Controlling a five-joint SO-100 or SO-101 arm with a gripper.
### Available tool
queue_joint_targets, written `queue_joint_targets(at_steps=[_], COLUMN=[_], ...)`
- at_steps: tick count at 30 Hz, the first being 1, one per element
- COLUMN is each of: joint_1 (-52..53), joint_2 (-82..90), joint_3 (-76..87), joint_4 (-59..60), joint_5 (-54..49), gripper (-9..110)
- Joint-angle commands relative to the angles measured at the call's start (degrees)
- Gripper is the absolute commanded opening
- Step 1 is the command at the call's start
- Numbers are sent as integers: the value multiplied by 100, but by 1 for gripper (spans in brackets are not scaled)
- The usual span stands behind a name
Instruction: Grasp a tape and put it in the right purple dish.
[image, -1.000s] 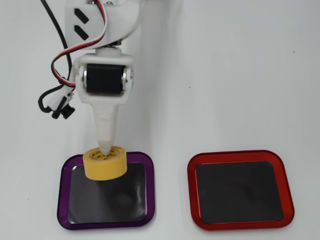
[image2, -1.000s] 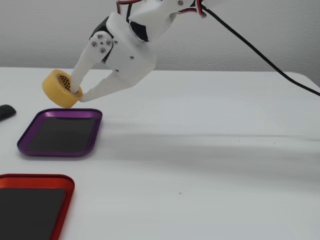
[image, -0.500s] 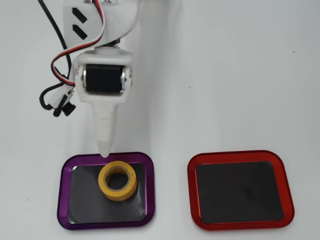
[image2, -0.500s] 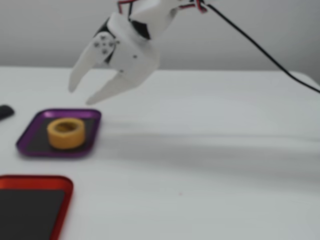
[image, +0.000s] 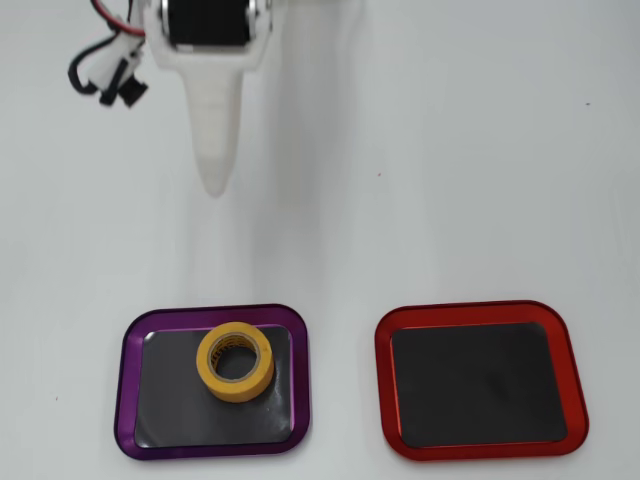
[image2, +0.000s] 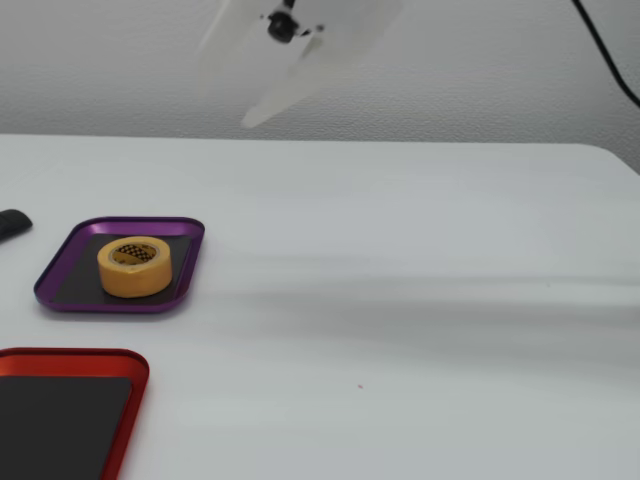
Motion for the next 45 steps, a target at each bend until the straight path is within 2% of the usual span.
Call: queue_joint_targets(at_steps=[1,5,14,27,35,37,40,45], joint_1=[-237,-466,-422,-483,-492,-492,-483,-492], joint_2=[1406,2628,5467,9756,9510,9510,9510,9510], joint_3=[105,923,3981,8024,8903,8938,8930,8930], joint_4=[694,1134,1055,984,1222,1354,1415,1468], joint_5=[44,264,1547,1608,1626,1617,1608,1608], gripper=[14,15,15,15,14,11,0,-1])
